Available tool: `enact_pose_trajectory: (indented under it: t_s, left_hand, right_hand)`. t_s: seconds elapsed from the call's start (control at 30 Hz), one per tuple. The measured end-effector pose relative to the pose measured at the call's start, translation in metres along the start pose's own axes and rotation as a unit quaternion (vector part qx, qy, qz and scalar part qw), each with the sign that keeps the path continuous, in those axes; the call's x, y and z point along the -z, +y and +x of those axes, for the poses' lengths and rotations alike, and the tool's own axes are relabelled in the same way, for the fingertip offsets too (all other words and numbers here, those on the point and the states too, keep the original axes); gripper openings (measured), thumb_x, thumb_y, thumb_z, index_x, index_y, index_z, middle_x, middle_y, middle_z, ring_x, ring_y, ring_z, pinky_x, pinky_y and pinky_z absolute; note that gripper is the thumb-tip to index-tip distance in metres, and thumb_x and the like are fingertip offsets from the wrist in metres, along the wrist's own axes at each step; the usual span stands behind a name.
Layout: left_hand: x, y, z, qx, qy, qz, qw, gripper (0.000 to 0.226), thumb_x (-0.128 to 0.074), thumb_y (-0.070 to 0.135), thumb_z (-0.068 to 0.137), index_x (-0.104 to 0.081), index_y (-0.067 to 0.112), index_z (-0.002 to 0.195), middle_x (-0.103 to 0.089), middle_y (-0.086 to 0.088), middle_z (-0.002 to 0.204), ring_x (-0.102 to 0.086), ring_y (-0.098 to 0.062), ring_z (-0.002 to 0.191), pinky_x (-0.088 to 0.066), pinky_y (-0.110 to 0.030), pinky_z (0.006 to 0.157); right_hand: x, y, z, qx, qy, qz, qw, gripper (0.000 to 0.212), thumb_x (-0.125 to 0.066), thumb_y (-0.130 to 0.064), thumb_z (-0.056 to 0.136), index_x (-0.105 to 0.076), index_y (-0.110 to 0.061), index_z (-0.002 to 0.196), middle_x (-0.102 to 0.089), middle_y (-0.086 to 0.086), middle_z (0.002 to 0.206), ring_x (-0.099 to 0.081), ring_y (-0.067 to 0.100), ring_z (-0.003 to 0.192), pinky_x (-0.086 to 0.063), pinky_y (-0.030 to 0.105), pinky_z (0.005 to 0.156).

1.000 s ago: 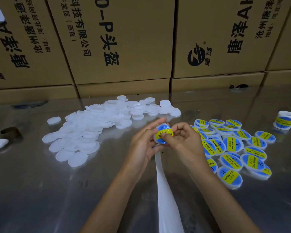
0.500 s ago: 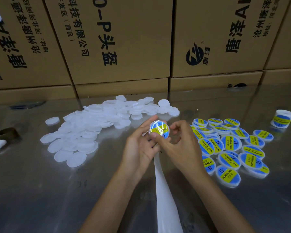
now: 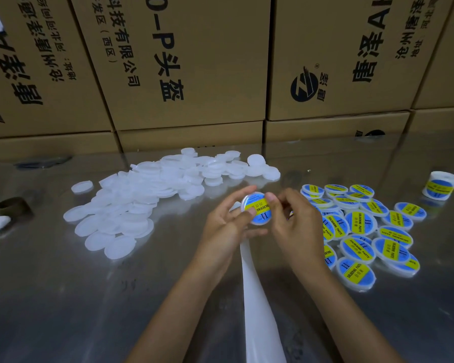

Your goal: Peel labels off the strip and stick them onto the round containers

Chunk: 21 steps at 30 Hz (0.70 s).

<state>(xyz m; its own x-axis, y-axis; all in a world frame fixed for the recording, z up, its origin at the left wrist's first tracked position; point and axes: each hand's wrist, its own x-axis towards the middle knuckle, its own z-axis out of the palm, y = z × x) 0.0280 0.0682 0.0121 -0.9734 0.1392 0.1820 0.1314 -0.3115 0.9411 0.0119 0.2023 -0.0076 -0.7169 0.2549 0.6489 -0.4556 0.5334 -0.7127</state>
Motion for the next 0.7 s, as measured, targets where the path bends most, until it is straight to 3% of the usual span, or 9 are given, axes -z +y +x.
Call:
enact_pose_trajectory:
  t_s: [0.13, 0.27, 0.37, 0.47, 0.7]
  left_hand:
    - [0.005, 0.002, 0.001, -0.031, 0.007, 0.109, 0.994, 0.045, -0.067, -0.007, 0.089, -0.065, 0.022, 0.124, -0.076, -0.003, 0.098, -0.075, -0.021, 0.088, -0.061, -0.03, 0.065]
    - [0.01, 0.007, 0.001, -0.029, 0.036, 0.091, 0.995, 0.034, -0.074, -0.004, 0.085, -0.069, 0.015, 0.113, -0.077, -0.013, 0.094, -0.076, -0.027, 0.083, -0.061, -0.029, 0.066]
    - [0.012, 0.008, 0.002, -0.027, 0.092, 0.033, 0.995, 0.022, -0.075, 0.002, 0.085, -0.059, 0.006, 0.1, -0.076, -0.019, 0.087, -0.076, -0.031, 0.074, -0.06, -0.029, 0.061]
    - [0.015, 0.008, 0.002, -0.039, 0.133, 0.01, 0.99, 0.021, -0.075, 0.007, 0.086, -0.055, 0.007, 0.088, -0.076, -0.019, 0.083, -0.075, -0.032, 0.071, -0.059, -0.031, 0.054]
    - [0.015, 0.007, 0.001, -0.026, 0.115, 0.016, 0.993, 0.02, -0.072, 0.018, 0.09, -0.055, 0.01, 0.085, -0.075, -0.021, 0.086, -0.074, -0.038, 0.074, -0.06, -0.033, 0.057]
  right_hand:
    - [0.002, 0.002, 0.002, -0.038, -0.015, 0.04, 0.998, 0.027, -0.063, -0.031, 0.095, -0.06, -0.014, 0.073, -0.058, -0.003, 0.061, -0.051, 0.014, 0.059, -0.04, 0.029, 0.055]
    - [0.003, -0.002, 0.004, -0.056, -0.053, 0.113, 0.991, 0.017, -0.061, -0.023, 0.097, -0.069, -0.018, 0.084, -0.066, -0.009, 0.071, -0.056, 0.005, 0.066, -0.043, 0.02, 0.062]
    - [0.0, -0.009, 0.001, -0.047, -0.112, 0.165, 0.979, 0.007, -0.066, -0.022, 0.094, -0.072, -0.023, 0.098, -0.072, -0.013, 0.087, -0.065, 0.004, 0.08, -0.046, 0.014, 0.069]
    - [-0.006, -0.011, -0.005, -0.061, -0.185, 0.188, 0.963, 0.027, -0.078, -0.027, 0.084, -0.069, -0.029, 0.109, -0.073, -0.01, 0.092, -0.067, 0.01, 0.083, -0.053, 0.021, 0.074]
    - [-0.003, -0.007, -0.003, -0.097, -0.163, 0.259, 0.947, 0.03, -0.076, -0.011, 0.085, -0.072, -0.021, 0.113, -0.076, -0.002, 0.087, -0.073, 0.017, 0.081, -0.061, 0.036, 0.073]
